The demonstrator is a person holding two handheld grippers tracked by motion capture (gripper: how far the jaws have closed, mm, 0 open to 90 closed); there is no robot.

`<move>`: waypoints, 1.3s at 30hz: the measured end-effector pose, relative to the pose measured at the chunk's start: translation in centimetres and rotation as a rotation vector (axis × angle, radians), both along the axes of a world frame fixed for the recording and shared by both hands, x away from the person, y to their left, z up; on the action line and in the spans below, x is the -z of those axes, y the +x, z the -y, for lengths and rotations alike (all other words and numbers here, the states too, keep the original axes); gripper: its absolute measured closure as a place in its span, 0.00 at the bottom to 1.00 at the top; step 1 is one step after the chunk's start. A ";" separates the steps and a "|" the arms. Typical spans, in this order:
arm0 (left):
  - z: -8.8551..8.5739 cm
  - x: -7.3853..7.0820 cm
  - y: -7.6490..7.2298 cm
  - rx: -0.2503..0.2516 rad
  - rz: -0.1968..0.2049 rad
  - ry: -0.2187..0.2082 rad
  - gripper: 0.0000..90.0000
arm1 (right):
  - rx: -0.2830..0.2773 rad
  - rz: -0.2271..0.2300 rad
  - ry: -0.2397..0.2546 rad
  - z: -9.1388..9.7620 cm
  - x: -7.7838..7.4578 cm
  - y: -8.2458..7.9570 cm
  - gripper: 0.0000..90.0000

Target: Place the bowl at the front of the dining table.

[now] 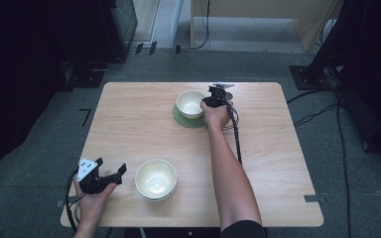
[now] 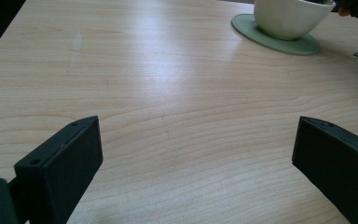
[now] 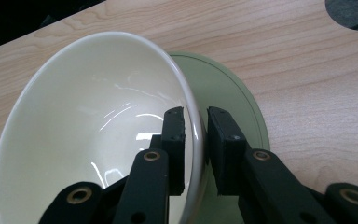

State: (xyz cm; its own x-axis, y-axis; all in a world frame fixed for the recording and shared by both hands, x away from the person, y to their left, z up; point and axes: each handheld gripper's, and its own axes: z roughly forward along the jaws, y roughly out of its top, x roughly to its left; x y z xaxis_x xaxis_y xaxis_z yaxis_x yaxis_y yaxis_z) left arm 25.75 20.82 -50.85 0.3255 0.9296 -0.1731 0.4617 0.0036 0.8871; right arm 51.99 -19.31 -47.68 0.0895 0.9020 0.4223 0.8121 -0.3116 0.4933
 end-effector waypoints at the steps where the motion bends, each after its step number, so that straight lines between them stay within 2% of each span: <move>1: 0.0 0.0 0.0 0.000 -0.002 0.000 0.02 | -0.006 0.006 -0.001 0.1 0.0 -0.1 0.86; 4: 0.0 0.0 0.0 -0.001 -0.005 -0.003 0.02 | -0.018 0.039 0.011 0.5 -0.4 -0.4 0.75; 6: 0.0 0.0 0.1 -0.004 -0.006 -0.003 0.02 | -0.022 0.050 0.010 0.7 -0.6 -0.6 0.62; 10: 0.0 0.0 0.1 -0.005 -0.008 -0.001 0.02 | -0.061 0.099 -0.050 0.7 -1.2 -1.2 0.47; 14: 0.0 0.0 0.1 -0.007 -0.010 0.000 0.02 | -0.112 0.140 -0.086 0.6 -1.8 -2.1 0.42; 19: 0.0 0.0 0.1 -0.007 -0.010 0.000 0.02 | -0.139 0.189 -0.142 0.6 -2.1 -3.5 0.31; 23: 0.0 0.1 0.1 -0.006 -0.010 0.002 0.02 | -0.130 0.256 -0.122 1.1 -2.2 -4.7 0.18; 27: 0.0 0.1 0.1 -0.007 -0.011 0.000 0.02 | -0.138 0.347 -0.150 1.7 -2.5 -5.9 0.10; 28: 0.0 0.1 0.1 -0.007 -0.011 -0.001 0.02 | -0.137 0.369 -0.131 1.9 -2.6 -6.3 0.06; 32: 0.0 0.1 0.2 -0.005 -0.011 0.001 0.02 | -0.139 0.399 -0.115 2.6 -2.6 -7.3 0.00; 34: 0.0 0.1 0.2 -0.005 -0.012 -0.001 0.02 | -0.135 0.415 -0.105 2.9 -2.5 -7.9 0.00; 37: 0.0 0.1 0.2 -0.003 -0.011 0.002 0.02 | -0.137 0.427 -0.130 3.2 -2.3 -8.6 0.00; 39: 0.0 0.1 0.2 -0.003 -0.011 0.003 0.02 | -0.138 0.431 -0.163 3.3 -2.1 -9.1 0.00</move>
